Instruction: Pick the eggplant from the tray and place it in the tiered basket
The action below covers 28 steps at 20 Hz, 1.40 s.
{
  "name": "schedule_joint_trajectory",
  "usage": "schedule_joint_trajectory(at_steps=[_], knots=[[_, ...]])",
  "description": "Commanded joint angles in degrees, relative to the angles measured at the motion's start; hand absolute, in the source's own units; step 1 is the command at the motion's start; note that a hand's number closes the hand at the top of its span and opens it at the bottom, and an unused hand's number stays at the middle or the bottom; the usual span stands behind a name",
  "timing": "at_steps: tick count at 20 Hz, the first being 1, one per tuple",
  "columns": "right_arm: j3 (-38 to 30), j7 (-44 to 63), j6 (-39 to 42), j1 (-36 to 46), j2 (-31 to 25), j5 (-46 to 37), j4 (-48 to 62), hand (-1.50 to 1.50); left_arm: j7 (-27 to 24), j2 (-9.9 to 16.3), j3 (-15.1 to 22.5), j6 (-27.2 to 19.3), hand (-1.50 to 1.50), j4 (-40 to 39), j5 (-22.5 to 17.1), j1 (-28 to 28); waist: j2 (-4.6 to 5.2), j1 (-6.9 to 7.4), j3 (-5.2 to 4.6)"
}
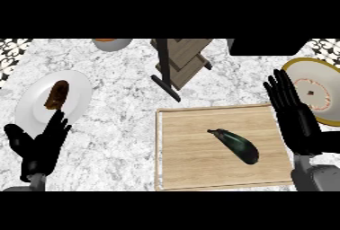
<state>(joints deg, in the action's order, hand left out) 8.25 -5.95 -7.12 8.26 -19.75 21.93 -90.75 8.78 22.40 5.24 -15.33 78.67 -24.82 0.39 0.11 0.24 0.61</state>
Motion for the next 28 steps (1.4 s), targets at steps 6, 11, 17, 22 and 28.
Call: schedule_joint_trajectory(at_steps=[6,11,17,22,28], knots=[[21.3,14.5,6.3,9.4,2.1,-11.7,9.3,-1.50,-9.5,-0.7,9.9,8.8,0.00,5.9,8.0,-9.8,0.89,3.09,-0.98],[24.8,13.5,1.9,14.9,14.9,-16.7,21.7,-1.50,-13.6,-3.9,11.8,10.5,0.00,1.8,9.3,-8.3,0.35,1.26,-0.63],[24.2,16.4,7.9,22.3,6.1,-23.5,13.6,-1.50,-14.2,-6.0,12.1,9.9,0.00,0.5,11.2,-8.1,-0.19,0.10,-0.65],[30.2,32.4,17.0,32.7,-4.4,-31.8,7.8,-1.50,-14.3,-4.9,10.8,10.3,0.00,-0.8,10.7,-8.5,-0.98,-0.19,-0.99],[37.4,43.7,39.3,43.1,-11.6,-32.0,5.5,-1.50,-15.5,-5.5,11.3,11.2,0.00,-2.1,11.0,-8.4,-0.91,-0.30,-1.03]])
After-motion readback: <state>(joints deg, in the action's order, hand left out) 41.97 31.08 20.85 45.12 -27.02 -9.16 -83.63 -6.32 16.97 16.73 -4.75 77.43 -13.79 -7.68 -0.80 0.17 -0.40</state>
